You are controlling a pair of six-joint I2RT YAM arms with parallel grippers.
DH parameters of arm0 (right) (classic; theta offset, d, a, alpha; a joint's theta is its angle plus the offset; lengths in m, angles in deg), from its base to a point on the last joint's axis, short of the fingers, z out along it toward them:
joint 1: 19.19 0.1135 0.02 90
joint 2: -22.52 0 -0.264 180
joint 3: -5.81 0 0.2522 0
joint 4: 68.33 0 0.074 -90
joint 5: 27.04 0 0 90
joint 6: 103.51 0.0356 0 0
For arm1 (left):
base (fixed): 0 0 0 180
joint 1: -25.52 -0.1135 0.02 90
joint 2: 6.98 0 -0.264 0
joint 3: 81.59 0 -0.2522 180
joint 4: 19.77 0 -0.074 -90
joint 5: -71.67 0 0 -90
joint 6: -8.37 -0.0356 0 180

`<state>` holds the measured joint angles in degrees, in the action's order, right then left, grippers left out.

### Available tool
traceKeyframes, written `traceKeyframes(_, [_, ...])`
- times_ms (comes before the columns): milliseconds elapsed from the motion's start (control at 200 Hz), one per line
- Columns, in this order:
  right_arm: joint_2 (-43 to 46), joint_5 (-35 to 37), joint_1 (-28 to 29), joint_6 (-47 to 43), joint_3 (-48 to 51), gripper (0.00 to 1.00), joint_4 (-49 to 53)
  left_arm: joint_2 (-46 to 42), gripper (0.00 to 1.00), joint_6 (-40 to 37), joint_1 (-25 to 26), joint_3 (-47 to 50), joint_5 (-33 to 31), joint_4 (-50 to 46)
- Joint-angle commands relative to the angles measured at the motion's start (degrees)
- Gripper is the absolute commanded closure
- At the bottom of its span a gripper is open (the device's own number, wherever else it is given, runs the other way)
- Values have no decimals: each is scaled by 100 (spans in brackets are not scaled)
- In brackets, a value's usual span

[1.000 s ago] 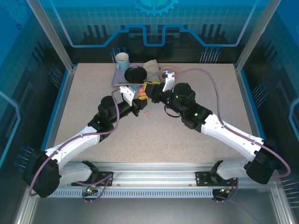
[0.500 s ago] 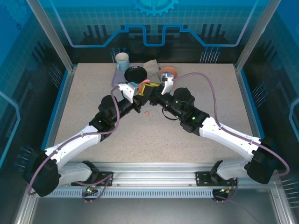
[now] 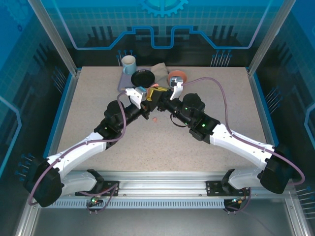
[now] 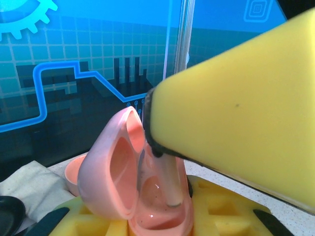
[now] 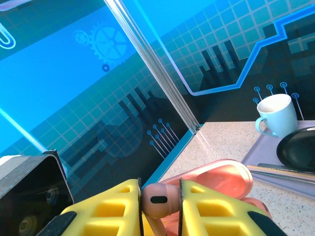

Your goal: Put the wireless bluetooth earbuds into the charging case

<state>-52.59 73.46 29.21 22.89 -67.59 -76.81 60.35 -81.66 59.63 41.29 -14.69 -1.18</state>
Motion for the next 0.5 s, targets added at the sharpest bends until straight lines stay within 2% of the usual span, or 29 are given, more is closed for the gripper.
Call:
traceKeyframes(0, [59,145,80,86,123,79,-267,-137,100,3,51,-210,-43,206])
traceKeyframes(495, [78,5,93,169,298,81,-228,-141,100,-40,56,-280,-72,183])
